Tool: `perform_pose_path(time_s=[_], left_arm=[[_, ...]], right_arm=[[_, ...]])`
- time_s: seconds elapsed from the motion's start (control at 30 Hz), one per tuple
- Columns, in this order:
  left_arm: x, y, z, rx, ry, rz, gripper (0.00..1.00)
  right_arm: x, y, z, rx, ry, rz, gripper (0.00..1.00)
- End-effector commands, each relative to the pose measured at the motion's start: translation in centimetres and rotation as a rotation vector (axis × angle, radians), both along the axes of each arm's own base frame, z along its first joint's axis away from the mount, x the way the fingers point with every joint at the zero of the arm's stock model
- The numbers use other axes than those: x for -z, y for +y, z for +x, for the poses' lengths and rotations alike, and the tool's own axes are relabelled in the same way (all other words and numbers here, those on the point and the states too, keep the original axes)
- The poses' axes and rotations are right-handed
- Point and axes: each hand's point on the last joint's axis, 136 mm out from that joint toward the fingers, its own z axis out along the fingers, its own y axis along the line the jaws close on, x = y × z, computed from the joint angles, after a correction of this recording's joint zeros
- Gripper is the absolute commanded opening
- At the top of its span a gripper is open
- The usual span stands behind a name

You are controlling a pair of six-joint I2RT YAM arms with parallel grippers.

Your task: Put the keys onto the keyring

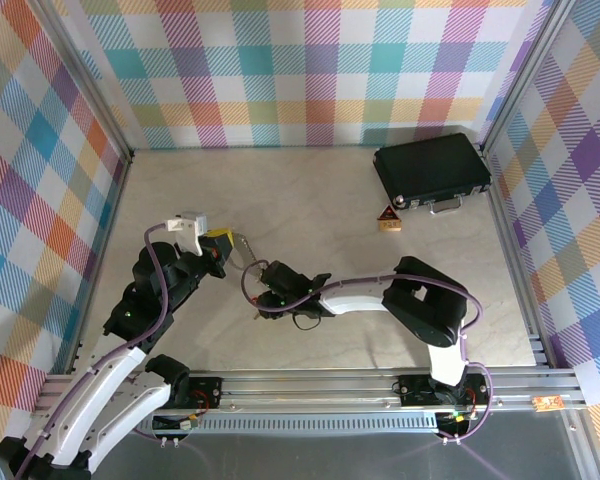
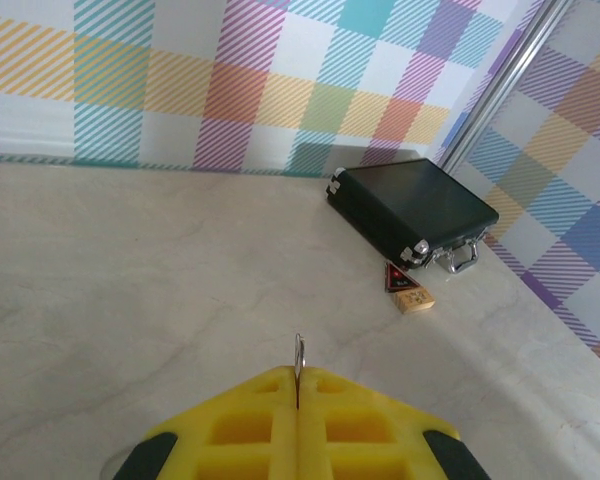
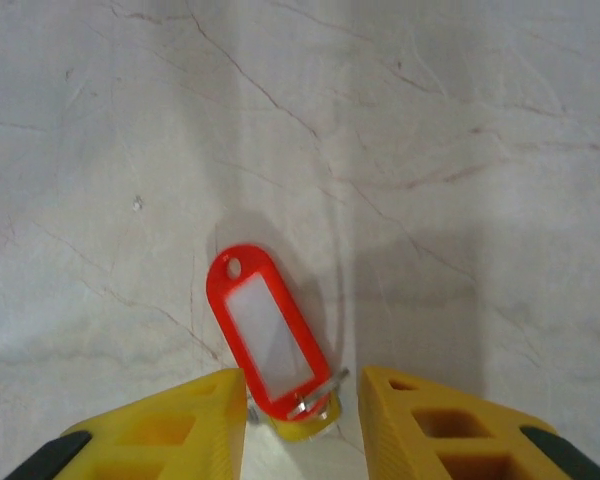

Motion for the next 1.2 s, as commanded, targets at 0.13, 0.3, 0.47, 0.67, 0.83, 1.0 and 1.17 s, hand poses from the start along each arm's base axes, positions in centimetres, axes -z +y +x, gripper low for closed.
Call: perform_pose_path(time_s=[0.13, 0.3, 0.47, 0.67, 0.83, 1.0, 1.17], left_arm=[[-0.2, 0.6, -0.3, -0.009, -0.017, 0.01, 0.0], [-0.4, 0.5, -0.5, 0.0, -0.024, 0.0, 0.0], [-0.3, 0.5, -0.7, 0.006, -0.024, -0.005, 0.0], [-0.6, -0.3, -1.5, 0.066, -0.021, -0.036, 0.0], [0.0, -1.3, -2.3, 0.136, 0.007, -0.037, 0.0], [1.0, -2.8, -3.0, 0.224, 0.044, -0.045, 0.0], [2.3, -4.4, -3.8, 0.288, 0.071, -0.032, 0.0]], right_arm=[[1.4, 0.1, 0.4, 0.023, 0.001, -0.05, 0.28], [1.3, -0.2, 0.4, 0.027, -0.003, -0.059, 0.18], [1.0, -0.8, 0.4, 0.034, -0.012, -0.064, 0.11], [-1.4, -2.4, 0.1, 0.043, -0.039, -0.055, 0.01], [-2.3, -6.0, -0.8, 0.057, -0.06, -0.102, 0.0], [-2.4, -11.2, -2.5, 0.047, -0.069, -0.207, 0.0], [-2.0, -16.4, -3.9, 0.095, 0.009, -0.219, 0.0]])
